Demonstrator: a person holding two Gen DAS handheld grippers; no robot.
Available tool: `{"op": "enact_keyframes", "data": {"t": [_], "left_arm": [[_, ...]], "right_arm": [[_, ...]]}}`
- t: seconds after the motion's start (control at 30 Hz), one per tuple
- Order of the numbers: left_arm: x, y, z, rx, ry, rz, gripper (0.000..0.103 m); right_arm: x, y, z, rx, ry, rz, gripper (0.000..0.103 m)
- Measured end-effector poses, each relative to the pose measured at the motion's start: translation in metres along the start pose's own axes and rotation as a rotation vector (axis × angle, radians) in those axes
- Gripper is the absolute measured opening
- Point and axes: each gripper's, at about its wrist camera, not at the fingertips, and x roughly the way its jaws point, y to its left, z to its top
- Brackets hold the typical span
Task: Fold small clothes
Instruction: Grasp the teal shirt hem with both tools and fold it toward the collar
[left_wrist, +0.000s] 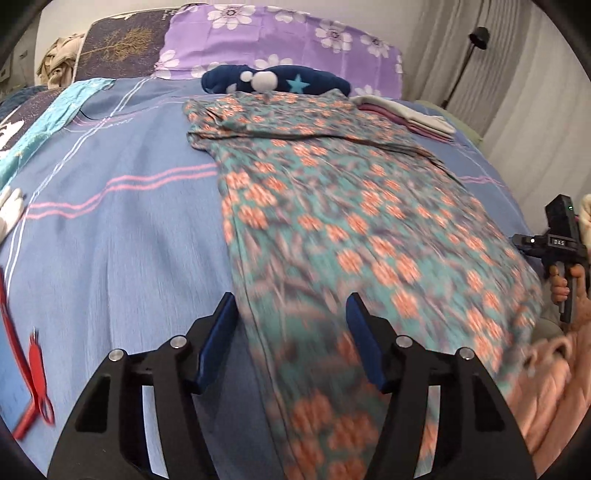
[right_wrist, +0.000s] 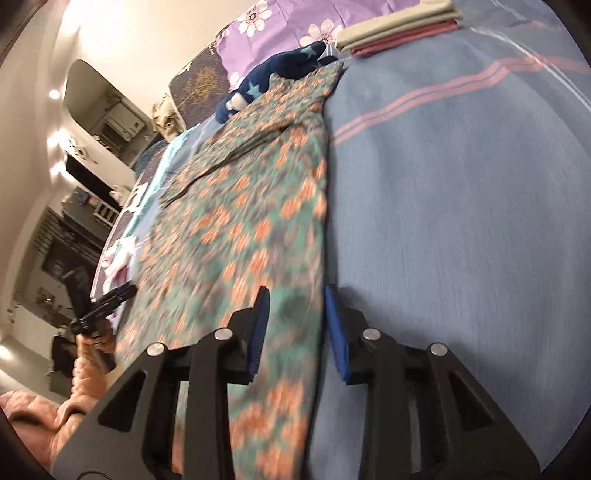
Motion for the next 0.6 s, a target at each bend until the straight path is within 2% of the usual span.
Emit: {"op": "enact_keyframes", "data": {"t": [0.1, 0.2, 0.27, 0.33, 0.43, 0.5, 0.57, 0.6], "left_arm": [[-0.015, -0.005, -0.015, 0.006, 0.013, -0.048, 0.063], [-0.026, -0.015, -0.029, 0.054, 0.022, -0.071, 0.063], [-0.027, -0.018, -0.033, 0.069, 0.021, -0.081, 0.063], [-0.025, -0.018, -0.033, 0.051, 0.018, -0.098, 0.063], [-0.027, -0.014, -0.035, 0.012, 0.000, -0.107, 0.060], [-0.031, -0.011, -0.038, -0.014, -0.005, -0.091, 0.053], [-0.037, -0.007, -0.039, -0.035, -0.008, -0.077, 0.044], [-0.038, -0.004, -0.040, -0.048, -0.004, -0.064, 0.042]], "right_arm": [[-0.015, -0.004, -0.019, 0.032, 0.033, 0.057, 0.031], [-0.022, -0.003, -0.033, 0.031, 0.063, 0.124, 0.031], [-0.017, 0.000, -0.033, 0.030, 0.073, 0.152, 0.036], [-0.011, 0.004, -0.031, 0.035, 0.077, 0.184, 0.037], [-0.008, 0.008, -0.030, 0.032, 0.072, 0.183, 0.037], [-0.012, 0.006, -0.032, 0.043, 0.060, 0.184, 0.033], [-0.015, 0.003, -0.034, 0.050, 0.051, 0.169, 0.015], [-0.015, 0.000, -0.034, 0.054, 0.050, 0.163, 0.014]]}}
